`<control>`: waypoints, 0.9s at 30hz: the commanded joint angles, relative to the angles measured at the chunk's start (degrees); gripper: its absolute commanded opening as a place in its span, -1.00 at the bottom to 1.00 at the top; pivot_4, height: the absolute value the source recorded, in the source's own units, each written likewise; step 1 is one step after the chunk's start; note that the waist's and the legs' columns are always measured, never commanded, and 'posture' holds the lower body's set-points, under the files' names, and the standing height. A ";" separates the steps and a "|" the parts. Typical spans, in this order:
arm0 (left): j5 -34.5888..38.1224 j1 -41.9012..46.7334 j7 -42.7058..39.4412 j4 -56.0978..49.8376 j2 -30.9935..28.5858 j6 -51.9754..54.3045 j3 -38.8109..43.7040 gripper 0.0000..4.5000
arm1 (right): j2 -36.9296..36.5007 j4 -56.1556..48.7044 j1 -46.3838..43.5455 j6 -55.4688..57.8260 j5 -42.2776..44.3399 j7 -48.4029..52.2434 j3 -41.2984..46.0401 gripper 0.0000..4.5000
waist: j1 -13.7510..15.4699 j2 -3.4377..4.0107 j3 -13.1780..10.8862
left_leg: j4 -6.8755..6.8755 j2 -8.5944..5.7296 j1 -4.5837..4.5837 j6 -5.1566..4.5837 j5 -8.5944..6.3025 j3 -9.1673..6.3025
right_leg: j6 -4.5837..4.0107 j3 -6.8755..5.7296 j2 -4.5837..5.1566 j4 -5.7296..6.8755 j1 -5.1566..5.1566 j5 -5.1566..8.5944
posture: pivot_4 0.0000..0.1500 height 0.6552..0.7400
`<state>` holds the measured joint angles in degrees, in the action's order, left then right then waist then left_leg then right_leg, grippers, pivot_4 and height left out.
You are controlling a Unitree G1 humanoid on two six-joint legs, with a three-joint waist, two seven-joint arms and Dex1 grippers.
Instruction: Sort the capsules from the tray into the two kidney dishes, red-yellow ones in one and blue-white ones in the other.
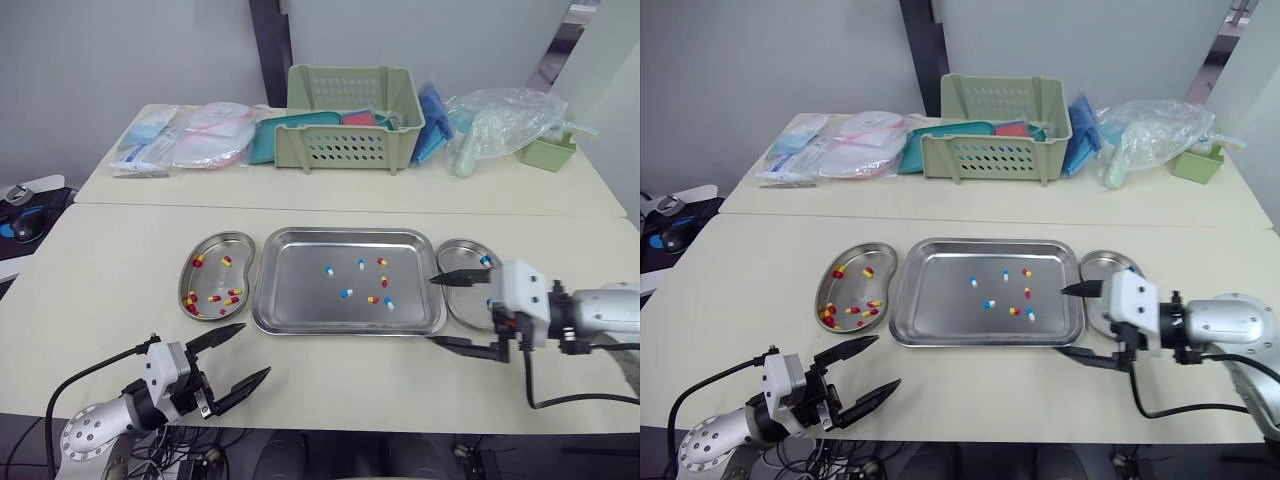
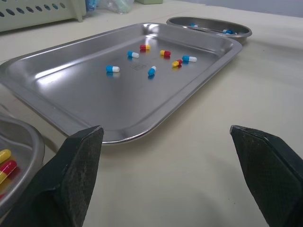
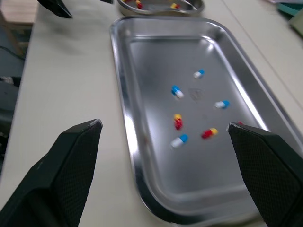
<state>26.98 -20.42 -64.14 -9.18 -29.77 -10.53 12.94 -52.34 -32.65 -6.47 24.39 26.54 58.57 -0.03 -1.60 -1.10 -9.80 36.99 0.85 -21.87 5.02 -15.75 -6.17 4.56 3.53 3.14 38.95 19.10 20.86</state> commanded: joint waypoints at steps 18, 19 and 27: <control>1.18 0.54 1.78 -3.87 -0.23 0.64 -1.76 1.00 | 18.83 18.47 -29.56 7.16 -21.18 -3.52 -27.56 0.12 | -0.41 0.06 -0.03 | -0.02 0.00 0.01 0.00 0.00 -0.04 | -0.01 0.02 -0.02 0.05 0.13 0.00 | 1.00 1.00; 1.16 0.55 1.83 -3.90 -0.23 0.63 -1.80 1.00 | 19.37 19.81 -30.43 7.39 -21.72 -3.09 -28.50 0.12 | -0.41 0.06 -0.03 | -0.02 0.00 0.01 0.00 0.00 -0.04 | -0.01 0.02 -0.02 0.04 0.13 0.00 | 1.00 1.00; 0.99 0.38 2.25 -4.48 -0.30 0.77 -2.10 1.00 | 23.23 29.83 -33.96 4.95 -25.43 -0.53 -32.75 0.12 | -0.45 0.08 -0.05 | -0.02 0.00 0.00 0.00 0.00 -0.03 | -0.01 0.03 -0.01 0.07 0.19 0.00 | 1.00 1.00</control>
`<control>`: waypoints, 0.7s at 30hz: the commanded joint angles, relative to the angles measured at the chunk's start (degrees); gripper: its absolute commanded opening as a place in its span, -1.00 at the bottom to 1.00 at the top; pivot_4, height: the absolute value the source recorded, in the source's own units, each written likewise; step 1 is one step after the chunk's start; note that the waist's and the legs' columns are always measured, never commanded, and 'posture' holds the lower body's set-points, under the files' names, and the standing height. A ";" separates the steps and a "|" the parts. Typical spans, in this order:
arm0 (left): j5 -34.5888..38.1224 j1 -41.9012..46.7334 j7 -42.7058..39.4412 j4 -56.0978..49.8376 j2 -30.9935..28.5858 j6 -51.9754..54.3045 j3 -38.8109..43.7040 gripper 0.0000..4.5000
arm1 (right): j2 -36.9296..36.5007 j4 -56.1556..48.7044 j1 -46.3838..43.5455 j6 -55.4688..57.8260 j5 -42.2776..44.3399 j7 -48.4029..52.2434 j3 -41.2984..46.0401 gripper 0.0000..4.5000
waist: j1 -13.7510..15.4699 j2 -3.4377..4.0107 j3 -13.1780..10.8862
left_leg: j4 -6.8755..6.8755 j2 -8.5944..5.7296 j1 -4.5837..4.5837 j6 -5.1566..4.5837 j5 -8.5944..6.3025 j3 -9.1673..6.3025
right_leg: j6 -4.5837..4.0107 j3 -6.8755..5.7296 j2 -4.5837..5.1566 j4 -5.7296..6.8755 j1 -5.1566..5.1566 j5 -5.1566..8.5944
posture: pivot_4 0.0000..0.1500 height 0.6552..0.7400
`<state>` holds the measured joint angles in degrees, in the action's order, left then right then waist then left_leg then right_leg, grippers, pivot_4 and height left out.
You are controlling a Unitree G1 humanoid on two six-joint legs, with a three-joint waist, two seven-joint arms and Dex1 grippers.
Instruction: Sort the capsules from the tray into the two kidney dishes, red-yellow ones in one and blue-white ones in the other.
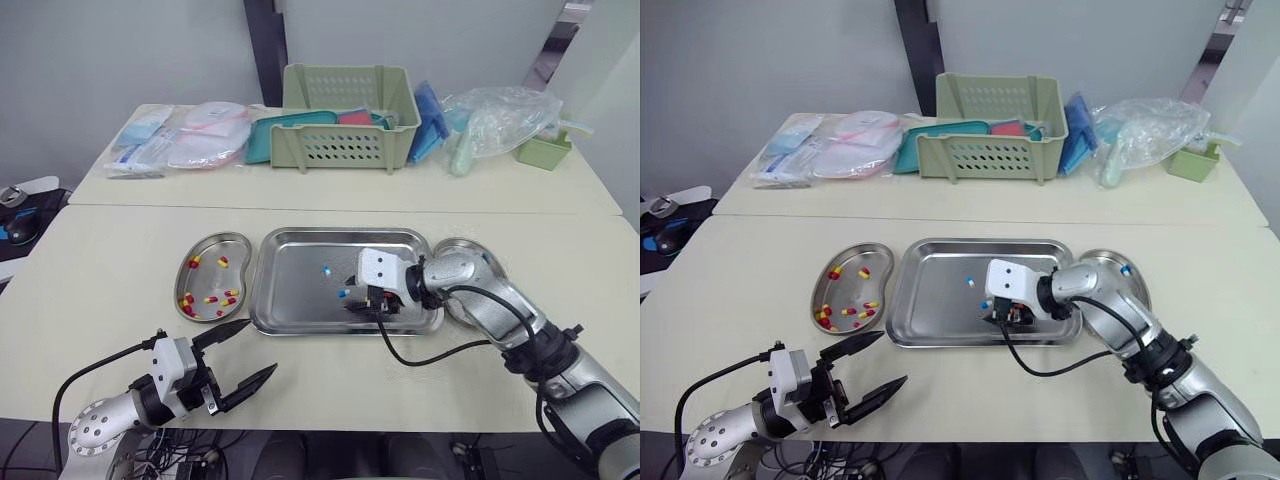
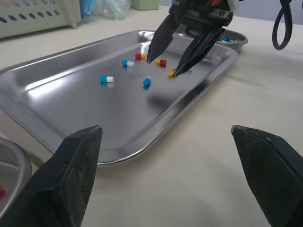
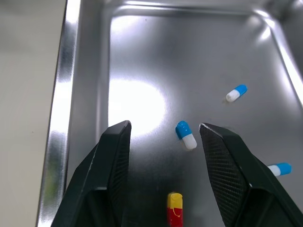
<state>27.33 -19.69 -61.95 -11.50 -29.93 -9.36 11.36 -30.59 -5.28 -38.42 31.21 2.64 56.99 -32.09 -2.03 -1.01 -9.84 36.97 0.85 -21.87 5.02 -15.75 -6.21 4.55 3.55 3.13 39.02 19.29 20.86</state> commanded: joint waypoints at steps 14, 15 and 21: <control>0.30 -0.06 0.77 -2.84 -0.34 -0.03 -0.98 1.00 | 5.94 16.36 -6.77 -6.41 -4.64 5.21 -0.61 0.12 | -0.76 0.03 -0.02 | -0.01 0.00 0.01 0.00 0.00 0.00 | 0.00 0.00 0.00 0.01 0.01 0.00 | 1.00 1.00; 0.28 -0.09 0.80 -2.84 -0.34 -0.04 -1.01 1.00 | 5.98 16.38 -6.71 -6.44 -4.70 5.33 -0.50 0.12 | -0.76 0.03 -0.02 | -0.01 0.00 0.01 0.00 0.00 0.00 | 0.00 0.00 0.00 0.01 0.01 0.00 | 1.00 1.00; 0.14 0.22 1.16 -2.73 -0.32 -0.04 -1.12 1.00 | 6.06 13.08 -5.21 -6.18 -3.66 4.99 1.57 0.12 | -0.75 0.04 -0.02 | -0.01 0.00 0.01 0.00 0.00 -0.01 | 0.00 0.00 0.00 0.01 0.01 0.00 | 1.00 1.00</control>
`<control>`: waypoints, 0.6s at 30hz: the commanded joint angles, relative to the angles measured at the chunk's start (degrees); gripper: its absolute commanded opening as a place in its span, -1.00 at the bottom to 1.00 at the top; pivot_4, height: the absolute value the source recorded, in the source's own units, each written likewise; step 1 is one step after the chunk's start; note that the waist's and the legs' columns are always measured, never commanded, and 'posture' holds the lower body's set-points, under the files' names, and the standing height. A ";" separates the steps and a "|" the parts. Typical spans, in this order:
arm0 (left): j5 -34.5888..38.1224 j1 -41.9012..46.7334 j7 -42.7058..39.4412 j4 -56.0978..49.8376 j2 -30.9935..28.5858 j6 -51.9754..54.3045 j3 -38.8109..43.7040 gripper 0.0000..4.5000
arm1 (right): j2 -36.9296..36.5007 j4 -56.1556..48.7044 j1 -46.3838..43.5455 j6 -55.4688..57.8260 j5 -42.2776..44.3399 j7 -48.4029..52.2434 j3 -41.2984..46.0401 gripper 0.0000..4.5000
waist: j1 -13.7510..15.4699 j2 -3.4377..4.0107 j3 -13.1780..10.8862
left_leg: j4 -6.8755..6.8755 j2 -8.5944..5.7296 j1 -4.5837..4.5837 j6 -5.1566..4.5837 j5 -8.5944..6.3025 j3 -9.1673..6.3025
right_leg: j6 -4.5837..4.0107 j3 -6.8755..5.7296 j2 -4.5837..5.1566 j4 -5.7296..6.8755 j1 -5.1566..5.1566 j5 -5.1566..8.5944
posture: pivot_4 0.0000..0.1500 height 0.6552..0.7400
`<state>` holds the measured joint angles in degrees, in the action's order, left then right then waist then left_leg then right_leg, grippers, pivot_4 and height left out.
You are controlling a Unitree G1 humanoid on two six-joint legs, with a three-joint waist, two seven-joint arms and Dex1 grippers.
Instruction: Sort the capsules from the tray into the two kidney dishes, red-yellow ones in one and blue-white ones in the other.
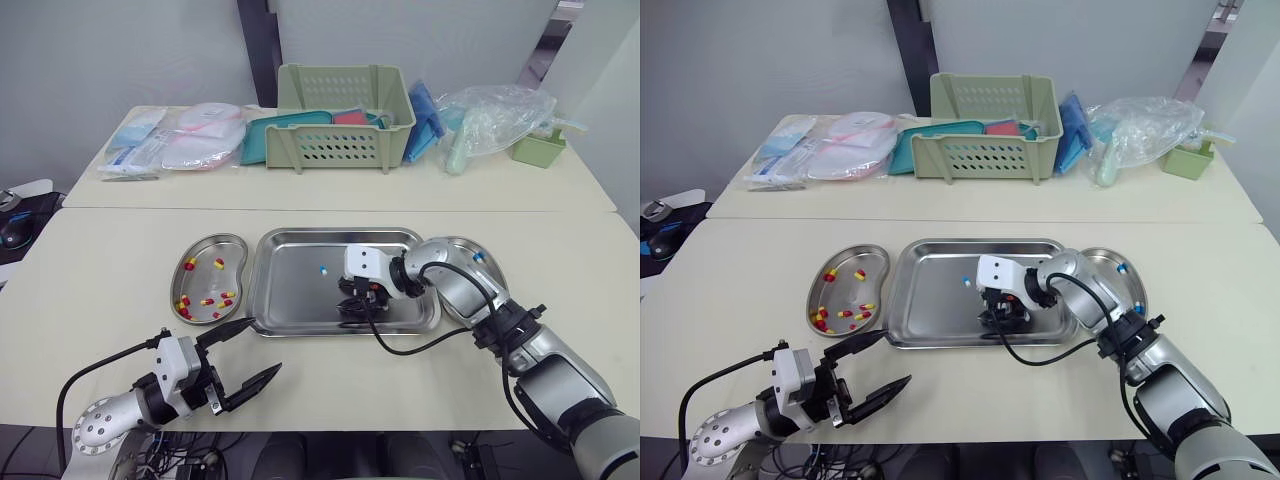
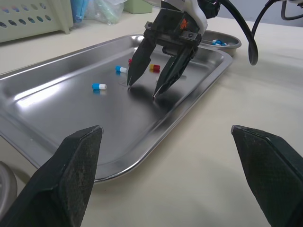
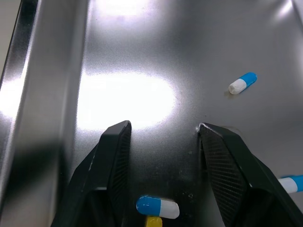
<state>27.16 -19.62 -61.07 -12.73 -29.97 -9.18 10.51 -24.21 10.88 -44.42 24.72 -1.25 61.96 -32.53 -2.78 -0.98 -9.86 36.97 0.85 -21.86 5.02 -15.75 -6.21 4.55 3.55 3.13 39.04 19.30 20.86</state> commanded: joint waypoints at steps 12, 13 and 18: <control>0.22 0.53 0.63 -1.62 -0.38 -0.23 -0.50 1.00 | -5.07 -14.48 3.18 2.58 2.89 2.99 6.45 0.12 | -0.05 0.07 -0.05 | -0.01 0.00 -0.04 0.00 0.00 0.00 | 0.00 0.01 0.00 -0.02 0.02 0.00 | 1.00 1.00; 0.19 0.46 0.61 -1.69 -0.38 -0.26 -0.54 1.00 | -6.42 -15.59 3.57 3.05 2.78 3.64 6.44 0.12 | -0.02 0.07 -0.04 | -0.01 -0.01 -0.06 0.00 0.00 0.00 | 0.00 0.01 0.01 -0.04 0.02 0.00 | 1.00 1.00; 0.08 0.17 0.67 -1.92 -0.36 -0.33 -0.62 1.00 | -9.25 -18.17 5.13 5.35 2.64 3.58 5.89 0.12 | -0.06 0.07 -0.05 | -0.03 0.00 -0.05 -0.01 0.00 0.01 | 0.00 0.01 0.00 -0.05 0.01 0.00 | 1.00 1.00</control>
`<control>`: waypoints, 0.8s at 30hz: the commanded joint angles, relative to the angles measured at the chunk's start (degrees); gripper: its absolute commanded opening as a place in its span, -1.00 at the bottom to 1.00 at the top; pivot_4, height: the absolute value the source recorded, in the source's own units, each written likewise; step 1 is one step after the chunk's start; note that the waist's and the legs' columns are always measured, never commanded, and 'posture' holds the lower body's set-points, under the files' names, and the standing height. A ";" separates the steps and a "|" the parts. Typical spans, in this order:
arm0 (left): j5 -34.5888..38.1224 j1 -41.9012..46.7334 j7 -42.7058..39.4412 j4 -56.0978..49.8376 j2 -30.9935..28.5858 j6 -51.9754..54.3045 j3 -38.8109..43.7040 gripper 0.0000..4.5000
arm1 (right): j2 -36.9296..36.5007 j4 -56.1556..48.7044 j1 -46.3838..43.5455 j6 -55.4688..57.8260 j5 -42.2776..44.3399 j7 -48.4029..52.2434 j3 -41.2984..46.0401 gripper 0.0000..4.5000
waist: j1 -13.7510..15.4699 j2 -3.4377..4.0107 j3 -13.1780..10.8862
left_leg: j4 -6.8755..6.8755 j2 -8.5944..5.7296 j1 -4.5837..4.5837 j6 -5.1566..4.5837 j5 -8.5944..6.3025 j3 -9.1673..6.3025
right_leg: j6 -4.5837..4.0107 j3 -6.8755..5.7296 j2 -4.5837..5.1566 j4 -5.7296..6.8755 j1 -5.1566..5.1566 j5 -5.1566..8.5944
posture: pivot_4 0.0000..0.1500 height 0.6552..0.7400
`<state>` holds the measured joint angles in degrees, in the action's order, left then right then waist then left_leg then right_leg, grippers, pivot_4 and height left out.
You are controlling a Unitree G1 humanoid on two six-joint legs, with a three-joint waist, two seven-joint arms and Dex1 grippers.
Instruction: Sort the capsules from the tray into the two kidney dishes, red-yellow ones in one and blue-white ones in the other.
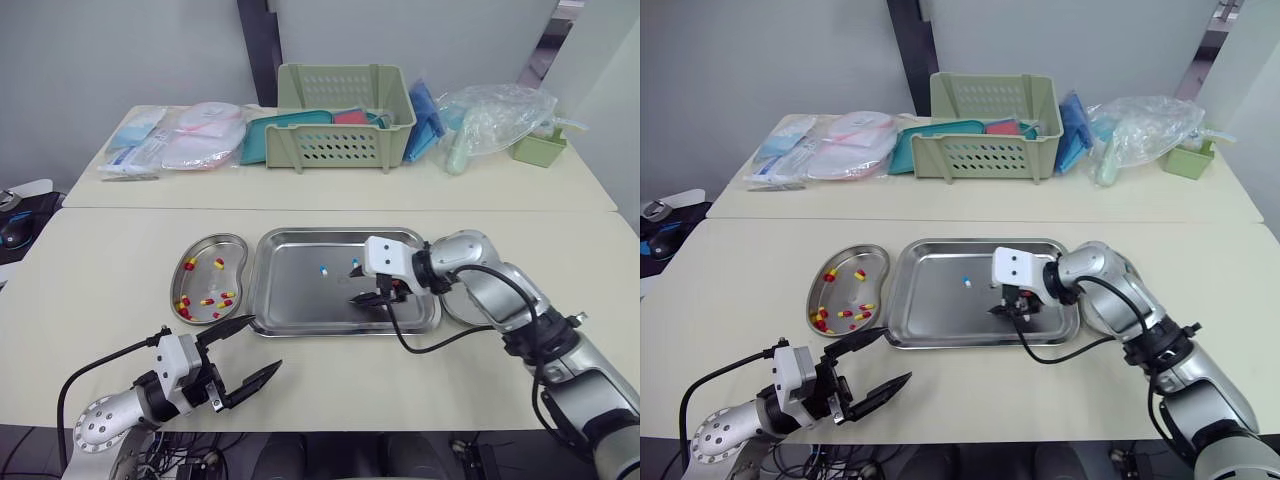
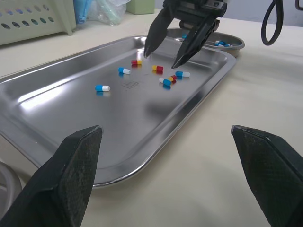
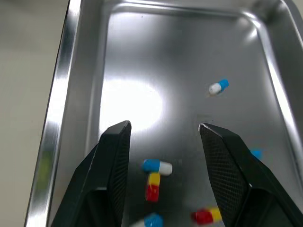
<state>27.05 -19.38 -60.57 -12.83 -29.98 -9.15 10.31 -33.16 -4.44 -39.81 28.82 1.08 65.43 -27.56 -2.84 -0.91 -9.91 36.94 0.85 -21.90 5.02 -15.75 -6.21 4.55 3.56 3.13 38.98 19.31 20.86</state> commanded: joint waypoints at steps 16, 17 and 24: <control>0.54 -0.65 1.15 -2.80 -0.49 -0.05 -0.42 1.00 | 0.97 -4.70 1.80 1.81 0.72 -2.51 1.63 0.12 | -0.20 0.04 -0.04 | 0.00 0.00 -0.01 0.00 0.00 0.02 | 0.00 0.02 0.00 0.00 0.01 0.00 | 1.00 1.00; 0.86 -0.63 1.44 -2.99 -0.55 0.29 -0.13 1.00 | 0.83 -5.83 2.29 1.24 1.51 -2.54 2.65 0.12 | -0.20 0.04 -0.04 | 0.00 0.00 -0.02 0.00 0.00 0.02 | 0.00 0.02 0.00 0.00 0.01 0.00 | 1.00 1.00; 2.13 -1.05 9.62 -5.40 -2.89 8.24 6.64 1.00 | -3.76 -21.18 16.28 -3.93 8.26 -4.75 15.77 0.12 | 0.77 -0.04 -0.09 | -0.02 0.00 -0.10 0.00 0.00 -0.05 | 0.00 -0.04 0.00 -0.05 0.01 0.00 | 1.00 1.00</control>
<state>28.52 -19.82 -53.33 -16.24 -32.46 -1.78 14.18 -35.79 -21.75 -25.14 26.85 7.49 60.96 -15.34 -2.07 -0.95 -10.00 36.92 0.84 -22.02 5.01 -15.76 -6.26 4.56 3.52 3.14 38.89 19.31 20.87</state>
